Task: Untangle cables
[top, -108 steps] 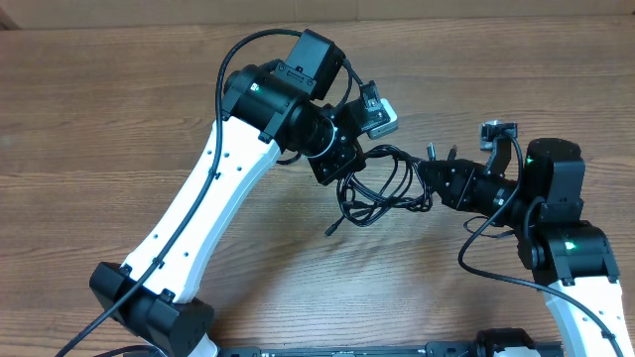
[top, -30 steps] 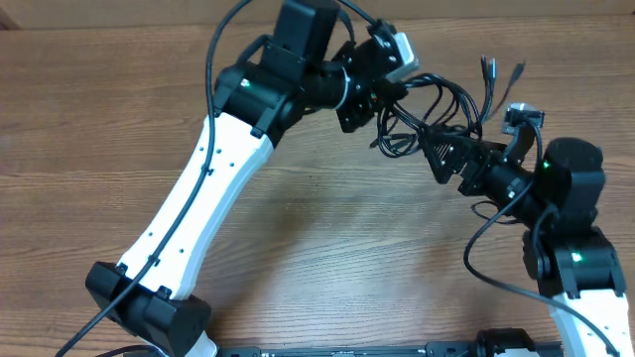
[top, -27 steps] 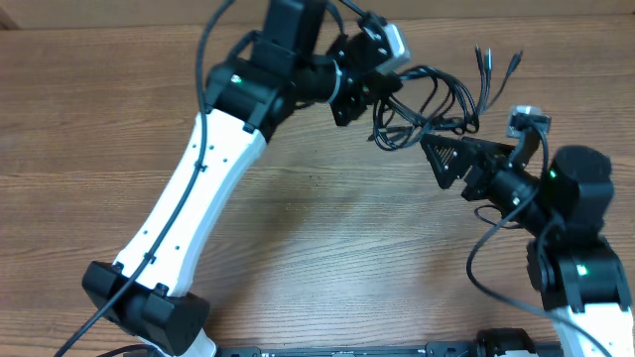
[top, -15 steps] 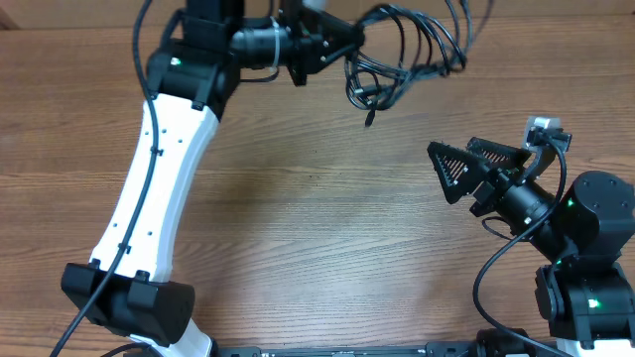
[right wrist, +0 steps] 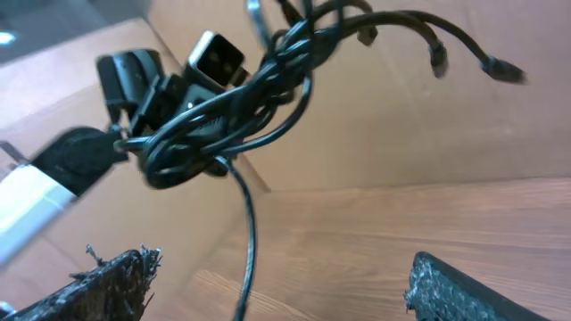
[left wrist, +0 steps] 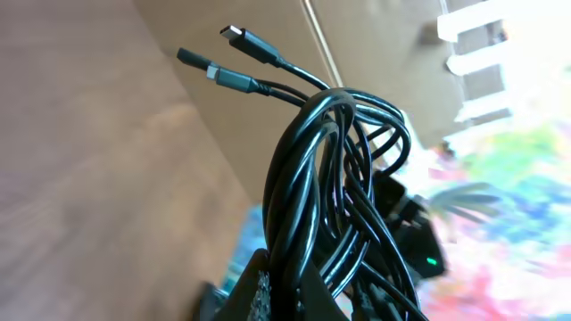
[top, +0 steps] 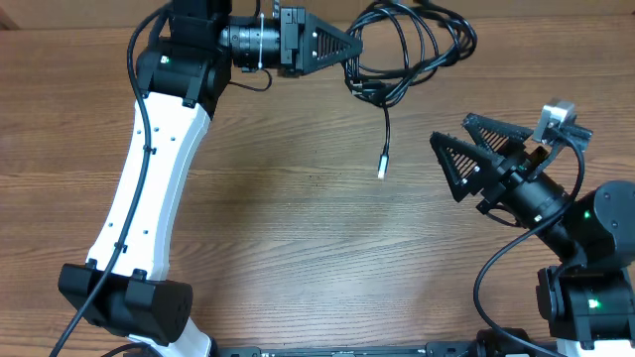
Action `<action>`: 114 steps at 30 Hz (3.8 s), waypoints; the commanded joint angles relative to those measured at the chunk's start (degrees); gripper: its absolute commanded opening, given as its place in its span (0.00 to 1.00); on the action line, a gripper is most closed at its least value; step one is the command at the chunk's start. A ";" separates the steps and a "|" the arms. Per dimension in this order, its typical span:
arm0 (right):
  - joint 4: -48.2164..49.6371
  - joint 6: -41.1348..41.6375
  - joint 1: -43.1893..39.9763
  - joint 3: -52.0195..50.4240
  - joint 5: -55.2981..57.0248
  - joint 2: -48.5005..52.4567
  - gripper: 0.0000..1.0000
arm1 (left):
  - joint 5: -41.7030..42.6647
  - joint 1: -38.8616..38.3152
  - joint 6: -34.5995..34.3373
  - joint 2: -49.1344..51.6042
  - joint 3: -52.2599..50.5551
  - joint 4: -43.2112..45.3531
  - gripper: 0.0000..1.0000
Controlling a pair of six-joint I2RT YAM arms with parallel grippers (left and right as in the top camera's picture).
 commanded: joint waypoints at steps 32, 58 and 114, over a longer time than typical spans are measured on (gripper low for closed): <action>16.96 31.17 -0.39 0.98 -8.85 6.80 0.81 | 1.60 -6.56 2.47 -1.09 0.81 6.60 0.04; 18.03 31.12 -0.39 0.98 -9.33 7.89 0.24 | 0.76 -7.96 5.53 -1.09 0.81 6.19 0.04; -7.54 13.16 -0.42 0.98 1.16 11.69 0.87 | 10.19 0.07 17.84 -1.09 0.81 8.70 0.04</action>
